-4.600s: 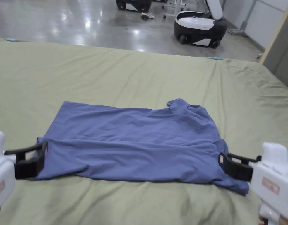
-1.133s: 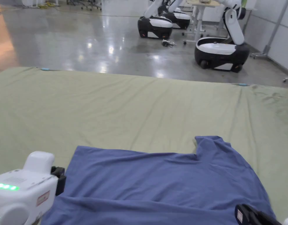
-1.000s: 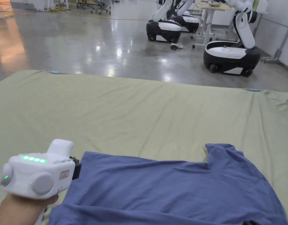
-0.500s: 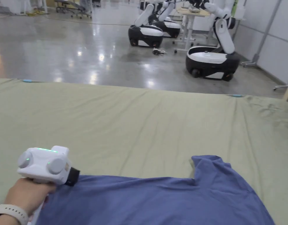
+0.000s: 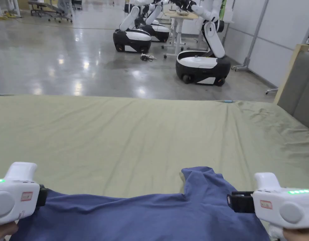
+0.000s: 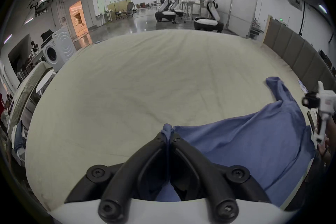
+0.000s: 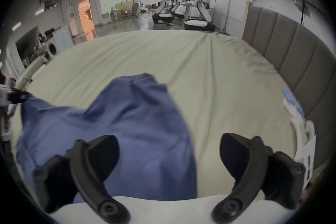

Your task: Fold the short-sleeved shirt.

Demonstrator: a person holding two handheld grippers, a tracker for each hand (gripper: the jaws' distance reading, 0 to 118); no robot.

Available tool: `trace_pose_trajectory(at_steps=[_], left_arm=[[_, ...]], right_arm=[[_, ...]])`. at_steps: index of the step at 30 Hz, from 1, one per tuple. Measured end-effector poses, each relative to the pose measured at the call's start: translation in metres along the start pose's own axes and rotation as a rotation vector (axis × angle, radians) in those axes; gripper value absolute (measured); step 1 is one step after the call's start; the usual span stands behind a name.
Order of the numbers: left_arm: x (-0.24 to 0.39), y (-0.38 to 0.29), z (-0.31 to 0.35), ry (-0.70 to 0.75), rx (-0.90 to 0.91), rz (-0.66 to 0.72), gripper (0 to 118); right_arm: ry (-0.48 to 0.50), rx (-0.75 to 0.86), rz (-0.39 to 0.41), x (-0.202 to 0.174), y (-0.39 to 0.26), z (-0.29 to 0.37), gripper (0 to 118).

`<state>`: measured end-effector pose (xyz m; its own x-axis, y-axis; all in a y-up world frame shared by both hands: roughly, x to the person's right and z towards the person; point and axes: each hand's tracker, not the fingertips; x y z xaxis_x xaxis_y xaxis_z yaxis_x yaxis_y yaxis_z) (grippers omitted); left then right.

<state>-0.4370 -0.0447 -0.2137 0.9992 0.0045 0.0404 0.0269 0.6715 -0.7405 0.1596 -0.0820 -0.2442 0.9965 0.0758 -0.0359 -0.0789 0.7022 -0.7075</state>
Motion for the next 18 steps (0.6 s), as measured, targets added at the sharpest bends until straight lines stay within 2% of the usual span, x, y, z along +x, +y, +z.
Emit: trace_pose_trajectory(at_steps=[2, 6, 7, 8, 9, 11, 12, 13, 14, 15, 18], left_arm=[[0.001, 0.001, 0.009, -0.001, 0.015, -0.018, 0], [-0.002, 0.004, 0.014, -0.006, 0.024, -0.020, 0], [-0.003, 0.004, 0.014, -0.005, 0.024, -0.021, 0], [-0.004, 0.004, 0.013, -0.001, 0.024, -0.021, 0], [-0.001, 0.004, 0.015, 0.000, 0.022, -0.022, 0], [-0.002, 0.004, 0.011, 0.002, 0.014, -0.023, 0], [-0.001, 0.004, 0.009, 0.007, 0.010, -0.025, 0], [-0.001, 0.005, 0.006, 0.010, 0.005, -0.028, 0], [0.000, 0.004, 0.005, 0.012, 0.002, -0.029, 0], [0.000, 0.004, 0.004, 0.013, -0.001, -0.029, 0], [0.006, 0.007, 0.009, 0.026, -0.007, -0.032, 0]], right_arm=[[-0.040, -0.069, 0.043, -0.001, 0.020, -0.025, 112], [-0.103, -0.108, 0.173, -0.016, 0.035, -0.055, 113], [-0.087, -0.108, 0.211, -0.019, 0.038, -0.067, 110], [-0.045, -0.118, 0.211, -0.020, 0.037, -0.071, 105], [0.007, -0.163, 0.190, -0.021, 0.036, -0.076, 89], [0.062, -0.263, 0.142, -0.027, 0.027, -0.064, 34], [0.086, -0.252, 0.149, -0.029, 0.021, -0.060, 20], [0.061, -0.210, 0.159, -0.032, 0.018, -0.052, 14], [0.069, -0.210, 0.144, -0.030, 0.019, -0.046, 3], [0.109, -0.240, 0.090, -0.023, 0.018, -0.050, 3], [0.074, -0.160, 0.121, -0.019, 0.022, -0.023, 3]])
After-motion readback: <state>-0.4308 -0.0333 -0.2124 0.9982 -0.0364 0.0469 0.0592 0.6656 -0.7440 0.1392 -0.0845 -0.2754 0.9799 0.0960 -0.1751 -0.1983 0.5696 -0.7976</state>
